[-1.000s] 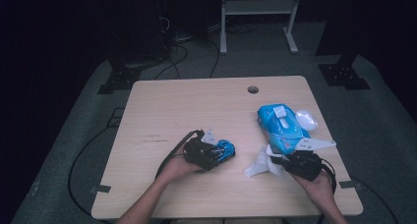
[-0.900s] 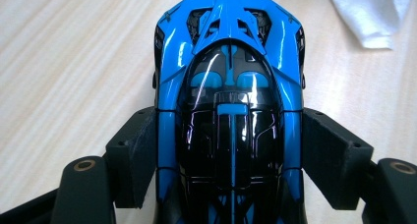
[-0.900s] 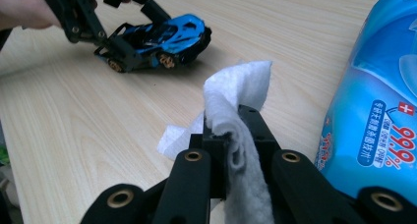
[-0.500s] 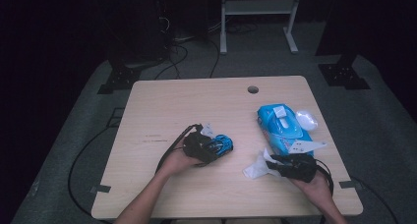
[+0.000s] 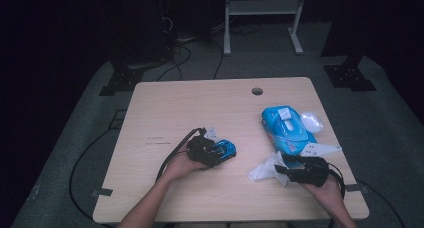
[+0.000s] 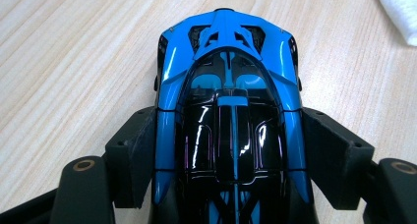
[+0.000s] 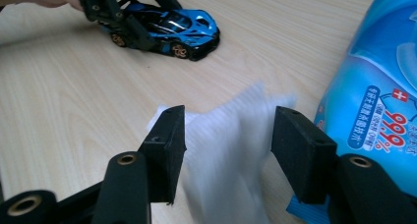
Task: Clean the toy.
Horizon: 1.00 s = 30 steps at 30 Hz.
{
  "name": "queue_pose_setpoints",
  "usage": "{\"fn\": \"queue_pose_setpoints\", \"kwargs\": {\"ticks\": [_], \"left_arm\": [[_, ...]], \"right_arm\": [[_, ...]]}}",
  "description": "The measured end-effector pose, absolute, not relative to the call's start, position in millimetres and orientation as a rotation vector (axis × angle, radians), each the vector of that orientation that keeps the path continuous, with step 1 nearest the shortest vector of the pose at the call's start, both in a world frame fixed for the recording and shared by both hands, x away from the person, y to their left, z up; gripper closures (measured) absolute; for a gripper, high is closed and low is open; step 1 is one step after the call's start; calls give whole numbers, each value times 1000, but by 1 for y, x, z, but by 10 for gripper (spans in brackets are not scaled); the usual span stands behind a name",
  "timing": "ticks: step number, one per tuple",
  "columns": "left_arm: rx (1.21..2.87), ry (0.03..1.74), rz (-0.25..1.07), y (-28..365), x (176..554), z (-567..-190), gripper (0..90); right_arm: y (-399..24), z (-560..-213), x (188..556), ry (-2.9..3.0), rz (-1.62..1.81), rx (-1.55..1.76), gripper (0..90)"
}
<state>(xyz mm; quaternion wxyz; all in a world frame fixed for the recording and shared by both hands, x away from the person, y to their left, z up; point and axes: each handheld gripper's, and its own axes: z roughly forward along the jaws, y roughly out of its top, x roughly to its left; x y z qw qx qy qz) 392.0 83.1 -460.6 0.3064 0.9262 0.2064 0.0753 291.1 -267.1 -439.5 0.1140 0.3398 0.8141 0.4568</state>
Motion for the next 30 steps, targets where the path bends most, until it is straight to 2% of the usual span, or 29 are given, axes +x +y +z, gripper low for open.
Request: {"fn": "queue_pose_setpoints", "kwargs": {"ticks": [6, 18, 30], "left_arm": [[2442, 547, 196, 85, 391, -461, 263], [2378, 550, 210, 93, 387, -448, 183], [2317, 545, 216, 110, 374, -439, 172]], "right_arm": [[-269, -441, 287, 2414, 1322, 979, 450], [-279, -432, 290, 2341, 1367, 1011, 434], [-283, -432, 289, 2307, 1405, 1028, 417]]}}
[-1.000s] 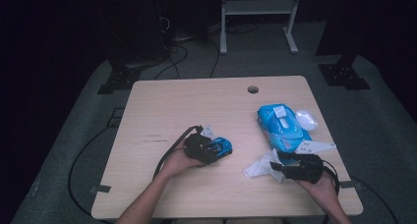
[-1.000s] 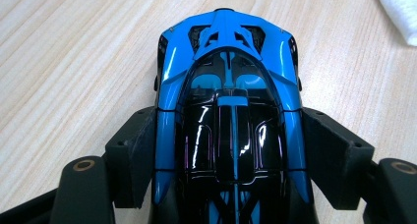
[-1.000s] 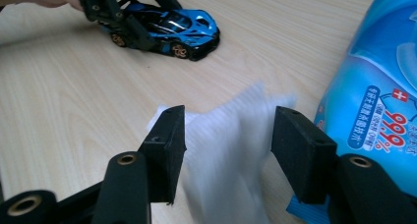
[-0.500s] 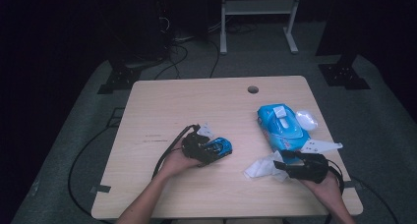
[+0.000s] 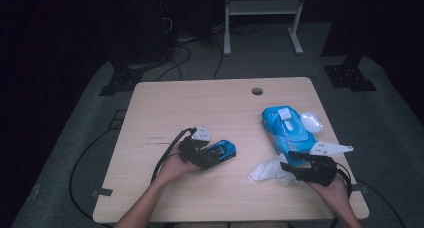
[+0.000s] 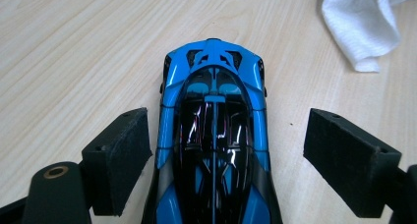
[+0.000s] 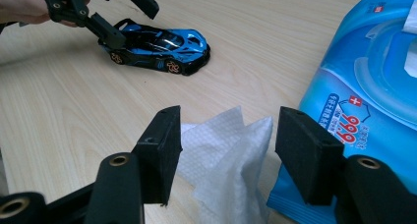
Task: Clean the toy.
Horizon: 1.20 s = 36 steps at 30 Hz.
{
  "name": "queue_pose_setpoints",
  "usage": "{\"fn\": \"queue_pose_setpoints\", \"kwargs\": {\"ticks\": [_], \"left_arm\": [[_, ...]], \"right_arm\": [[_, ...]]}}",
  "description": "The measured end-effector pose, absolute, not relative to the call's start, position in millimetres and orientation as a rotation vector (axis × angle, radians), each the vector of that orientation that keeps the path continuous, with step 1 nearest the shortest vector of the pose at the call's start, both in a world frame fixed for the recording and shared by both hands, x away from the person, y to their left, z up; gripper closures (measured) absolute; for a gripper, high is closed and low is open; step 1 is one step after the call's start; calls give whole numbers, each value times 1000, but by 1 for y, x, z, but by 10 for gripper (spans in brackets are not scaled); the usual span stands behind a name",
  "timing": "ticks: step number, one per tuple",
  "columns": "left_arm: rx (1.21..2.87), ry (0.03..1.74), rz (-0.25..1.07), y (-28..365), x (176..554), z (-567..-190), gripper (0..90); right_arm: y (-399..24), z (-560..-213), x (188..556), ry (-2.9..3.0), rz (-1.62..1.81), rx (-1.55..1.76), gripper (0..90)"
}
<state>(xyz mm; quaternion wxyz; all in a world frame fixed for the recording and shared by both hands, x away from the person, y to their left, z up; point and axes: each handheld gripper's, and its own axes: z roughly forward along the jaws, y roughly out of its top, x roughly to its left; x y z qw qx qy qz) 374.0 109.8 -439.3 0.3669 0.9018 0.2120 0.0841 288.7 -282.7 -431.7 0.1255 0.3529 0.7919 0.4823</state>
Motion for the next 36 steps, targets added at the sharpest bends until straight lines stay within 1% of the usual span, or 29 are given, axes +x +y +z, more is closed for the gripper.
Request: {"fn": "queue_pose_setpoints", "kwargs": {"ticks": [17, 36], "left_arm": [[2241, 589, 259, 135, 364, -430, 154], [2206, 641, 267, 152, 359, -432, 137]], "right_arm": [[-282, -432, 289, 2295, 1424, 1026, 404], [-282, -434, 290, 2295, 1428, 1037, 397]]}}
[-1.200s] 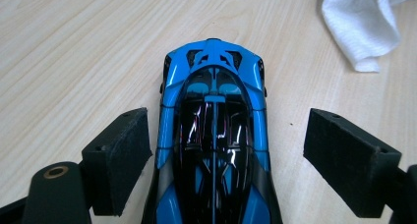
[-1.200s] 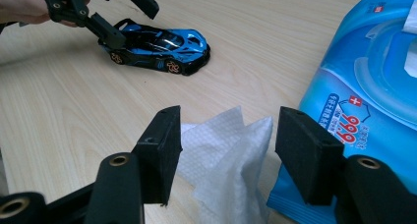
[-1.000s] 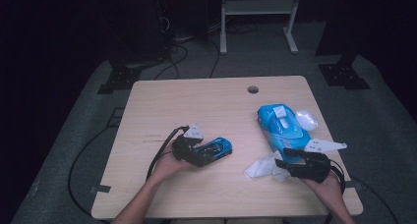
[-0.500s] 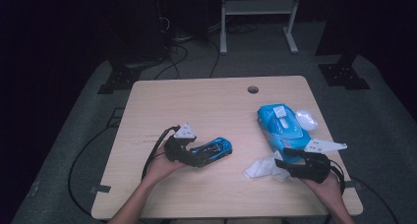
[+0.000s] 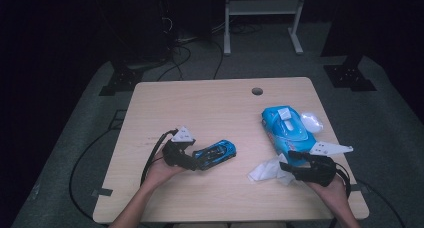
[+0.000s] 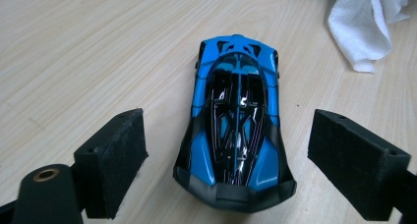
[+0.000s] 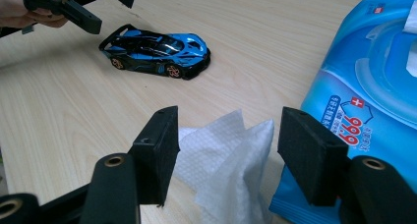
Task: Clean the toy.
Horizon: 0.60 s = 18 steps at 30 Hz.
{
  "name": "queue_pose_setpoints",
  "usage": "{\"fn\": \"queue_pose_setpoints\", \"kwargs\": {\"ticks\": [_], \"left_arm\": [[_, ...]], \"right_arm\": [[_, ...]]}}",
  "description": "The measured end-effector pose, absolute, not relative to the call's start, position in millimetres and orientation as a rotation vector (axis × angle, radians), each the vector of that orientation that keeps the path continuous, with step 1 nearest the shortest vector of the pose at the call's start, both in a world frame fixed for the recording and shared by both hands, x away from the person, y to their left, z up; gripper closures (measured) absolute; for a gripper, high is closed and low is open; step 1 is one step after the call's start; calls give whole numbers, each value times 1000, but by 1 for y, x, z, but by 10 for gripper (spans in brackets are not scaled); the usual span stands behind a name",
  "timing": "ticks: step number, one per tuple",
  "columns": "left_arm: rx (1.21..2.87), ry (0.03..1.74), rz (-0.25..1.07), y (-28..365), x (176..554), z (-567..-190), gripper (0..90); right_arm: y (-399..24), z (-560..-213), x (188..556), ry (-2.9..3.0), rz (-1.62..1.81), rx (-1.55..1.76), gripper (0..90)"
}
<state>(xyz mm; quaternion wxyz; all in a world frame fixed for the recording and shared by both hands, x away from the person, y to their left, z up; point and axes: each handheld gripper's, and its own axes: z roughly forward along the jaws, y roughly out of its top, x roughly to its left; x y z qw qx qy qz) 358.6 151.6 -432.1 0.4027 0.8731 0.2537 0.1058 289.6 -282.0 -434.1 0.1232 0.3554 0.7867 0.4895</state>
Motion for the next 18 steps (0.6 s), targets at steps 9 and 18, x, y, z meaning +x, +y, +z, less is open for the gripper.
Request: {"fn": "queue_pose_setpoints", "kwargs": {"ticks": [9, 18], "left_arm": [[2189, 676, 253, 161, 354, -435, 107], [2177, 684, 256, 168, 348, -436, 105]], "right_arm": [[-282, -434, 290, 2295, 1428, 1040, 394], [-280, -434, 290, 2298, 1428, 1044, 387]]}}
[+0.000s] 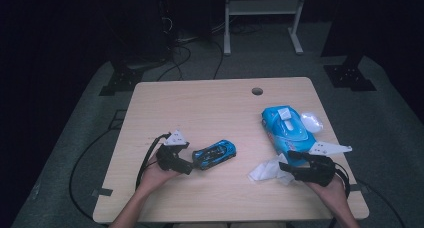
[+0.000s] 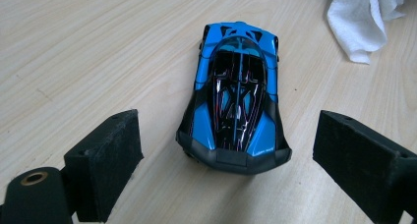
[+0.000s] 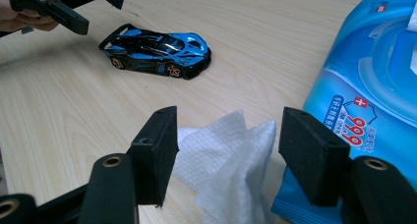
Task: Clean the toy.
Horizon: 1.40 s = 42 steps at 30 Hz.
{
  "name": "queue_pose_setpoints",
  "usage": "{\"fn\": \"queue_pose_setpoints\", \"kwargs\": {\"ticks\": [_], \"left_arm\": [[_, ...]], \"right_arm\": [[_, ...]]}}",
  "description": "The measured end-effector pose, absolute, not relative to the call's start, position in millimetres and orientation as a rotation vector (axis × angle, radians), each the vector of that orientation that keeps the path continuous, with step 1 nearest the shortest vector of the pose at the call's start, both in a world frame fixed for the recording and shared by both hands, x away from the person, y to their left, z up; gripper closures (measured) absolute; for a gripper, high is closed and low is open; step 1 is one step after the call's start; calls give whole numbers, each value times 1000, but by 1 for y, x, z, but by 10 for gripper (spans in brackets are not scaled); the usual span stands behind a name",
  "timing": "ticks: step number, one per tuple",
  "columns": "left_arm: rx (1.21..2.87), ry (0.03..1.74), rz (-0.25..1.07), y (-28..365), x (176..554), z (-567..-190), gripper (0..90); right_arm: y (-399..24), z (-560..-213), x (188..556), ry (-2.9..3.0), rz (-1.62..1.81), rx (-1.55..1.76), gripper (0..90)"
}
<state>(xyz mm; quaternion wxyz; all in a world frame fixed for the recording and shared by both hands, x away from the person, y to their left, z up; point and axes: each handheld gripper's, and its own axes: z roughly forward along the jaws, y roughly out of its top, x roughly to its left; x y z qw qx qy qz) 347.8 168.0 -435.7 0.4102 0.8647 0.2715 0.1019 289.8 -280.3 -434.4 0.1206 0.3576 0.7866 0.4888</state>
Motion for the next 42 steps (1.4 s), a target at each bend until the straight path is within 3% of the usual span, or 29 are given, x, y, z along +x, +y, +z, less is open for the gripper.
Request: {"fn": "queue_pose_setpoints", "kwargs": {"ticks": [42], "left_arm": [[2095, 764, 271, 208, 321, -443, 100]], "right_arm": [[-279, -439, 288, 2282, 1430, 1051, 356]]}}
